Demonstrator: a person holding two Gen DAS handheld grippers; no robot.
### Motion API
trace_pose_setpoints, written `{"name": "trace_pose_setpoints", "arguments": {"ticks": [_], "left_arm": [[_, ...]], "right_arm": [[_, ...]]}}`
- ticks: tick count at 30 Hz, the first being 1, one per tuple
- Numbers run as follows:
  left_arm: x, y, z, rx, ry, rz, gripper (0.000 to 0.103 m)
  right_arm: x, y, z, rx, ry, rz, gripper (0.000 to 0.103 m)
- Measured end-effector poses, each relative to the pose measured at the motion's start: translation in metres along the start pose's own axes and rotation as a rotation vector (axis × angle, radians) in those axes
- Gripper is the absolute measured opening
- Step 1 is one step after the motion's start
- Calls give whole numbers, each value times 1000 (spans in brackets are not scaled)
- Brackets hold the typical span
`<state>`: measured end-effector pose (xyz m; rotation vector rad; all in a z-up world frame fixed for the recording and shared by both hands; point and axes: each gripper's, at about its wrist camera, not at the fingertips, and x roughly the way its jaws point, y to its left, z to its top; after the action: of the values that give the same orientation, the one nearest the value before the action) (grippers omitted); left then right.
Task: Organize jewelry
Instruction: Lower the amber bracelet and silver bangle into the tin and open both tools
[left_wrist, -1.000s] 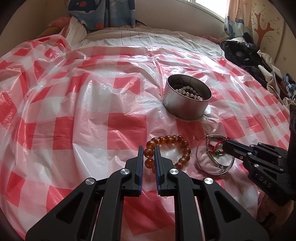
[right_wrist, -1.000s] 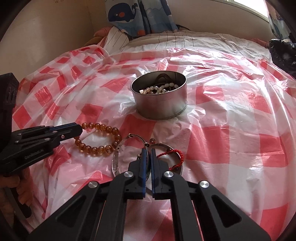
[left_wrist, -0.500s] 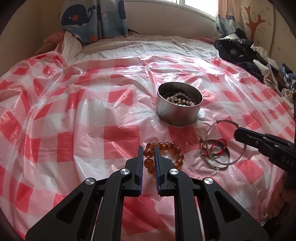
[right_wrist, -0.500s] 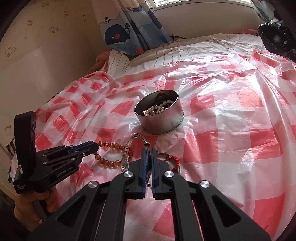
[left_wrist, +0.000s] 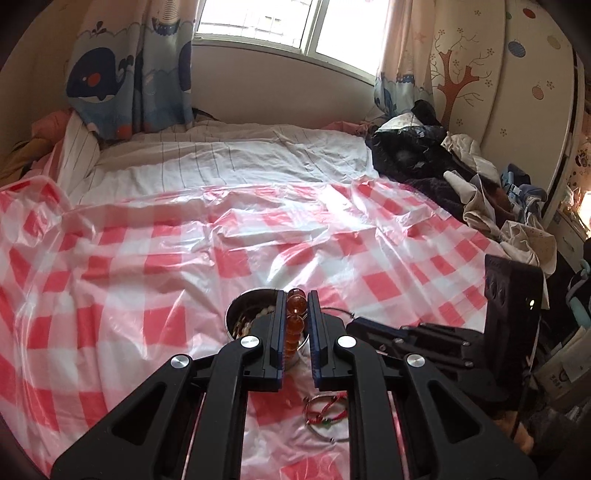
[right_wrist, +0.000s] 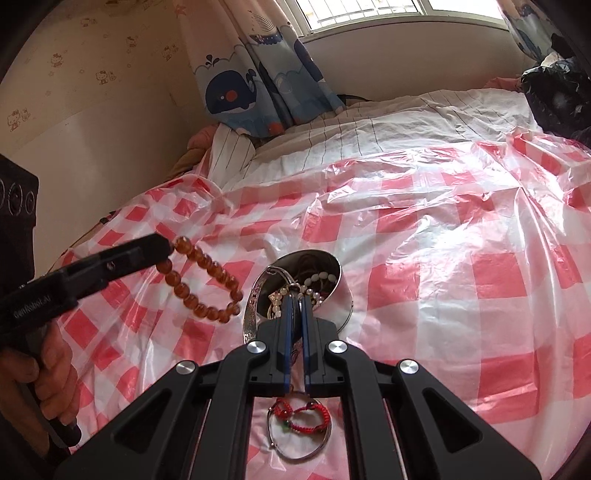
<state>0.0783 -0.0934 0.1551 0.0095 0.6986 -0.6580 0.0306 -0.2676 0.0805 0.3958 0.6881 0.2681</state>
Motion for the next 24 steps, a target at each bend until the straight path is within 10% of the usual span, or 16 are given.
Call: {"name": "trace_pose_setpoints", "arguments": {"ticks": [4,9,16,17,24], "left_arm": [[30,8,10,-58,5,-14,10],[94,51,-21,-145,195,94,12],[69,75,-51,-162,182,135,24],[64,73,-56,-152,183,127,25],[51,31,-93,-59,227,8,25]], "right_arm": [[13,-5,10,4,3,-5,5],[35,-13,18,15,29,-31,6],[74,-3,24,-22,86,-38,8],[77,-3,23,-25,93,-64,23],[15,-25,6,72,44,-51,31]]}}
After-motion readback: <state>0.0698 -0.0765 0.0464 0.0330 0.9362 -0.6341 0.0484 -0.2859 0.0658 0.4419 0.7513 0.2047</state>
